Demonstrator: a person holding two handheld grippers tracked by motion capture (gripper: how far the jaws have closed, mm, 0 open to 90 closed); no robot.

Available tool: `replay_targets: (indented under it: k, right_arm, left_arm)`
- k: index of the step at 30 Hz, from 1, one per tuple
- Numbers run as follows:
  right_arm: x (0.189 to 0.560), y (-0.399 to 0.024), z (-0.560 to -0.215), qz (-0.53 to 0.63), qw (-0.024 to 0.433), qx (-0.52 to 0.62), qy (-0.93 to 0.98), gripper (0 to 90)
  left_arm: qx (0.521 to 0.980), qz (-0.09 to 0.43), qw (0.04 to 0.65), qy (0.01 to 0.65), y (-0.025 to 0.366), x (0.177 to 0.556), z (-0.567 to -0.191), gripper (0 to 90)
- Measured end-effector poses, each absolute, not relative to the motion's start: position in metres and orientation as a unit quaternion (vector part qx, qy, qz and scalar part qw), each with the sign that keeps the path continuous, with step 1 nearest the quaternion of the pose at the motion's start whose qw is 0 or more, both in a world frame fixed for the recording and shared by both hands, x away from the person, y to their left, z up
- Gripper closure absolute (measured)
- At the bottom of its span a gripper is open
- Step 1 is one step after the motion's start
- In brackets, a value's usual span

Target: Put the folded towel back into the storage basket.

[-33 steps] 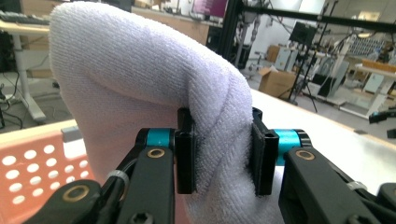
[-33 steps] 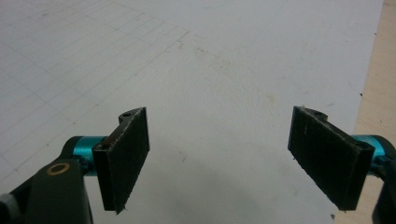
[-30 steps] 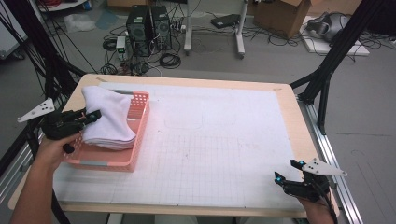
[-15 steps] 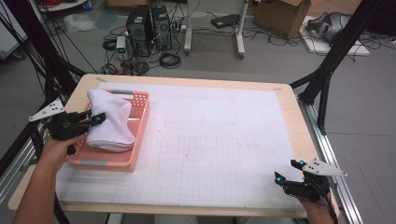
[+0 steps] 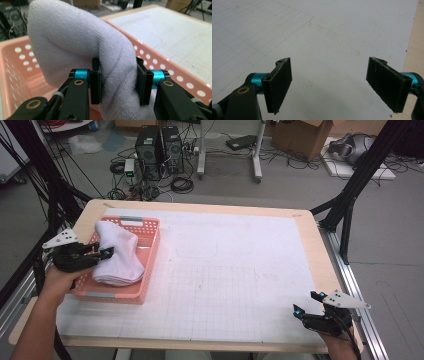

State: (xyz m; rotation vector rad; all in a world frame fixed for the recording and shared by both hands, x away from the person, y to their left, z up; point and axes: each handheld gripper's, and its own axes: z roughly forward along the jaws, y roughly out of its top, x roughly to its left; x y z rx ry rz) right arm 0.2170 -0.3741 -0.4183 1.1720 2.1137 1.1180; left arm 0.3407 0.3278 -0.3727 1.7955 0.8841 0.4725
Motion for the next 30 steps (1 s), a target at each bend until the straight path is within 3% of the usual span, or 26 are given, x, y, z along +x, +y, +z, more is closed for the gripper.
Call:
replay_targets:
  k: [13, 20, 25, 30]
  right_arm:
    - [0.217, -0.374, -0.418, 0.407, 0.235, 0.429, 0.772, 19.5]
    - [0.217, -0.373, -0.418, 0.407, 0.236, 0.426, 0.773, 19.5]
    - [0.218, -0.374, -0.419, 0.406, 0.234, 0.427, 0.773, 19.6]
    - [0.218, -0.372, -0.419, 0.407, 0.233, 0.425, 0.774, 19.5]
  left_arm:
    - [0.718, 0.188, 0.491, 0.456, 0.332, 0.342, -0.368, 41.9]
    - [0.688, 0.234, 0.482, 0.489, 0.338, 0.335, -0.362, 38.2]
    - [0.651, 0.281, 0.492, 0.505, 0.340, 0.326, -0.360, 30.4]
    - [0.639, 0.284, 0.506, 0.504, 0.341, 0.320, -0.357, 26.1]
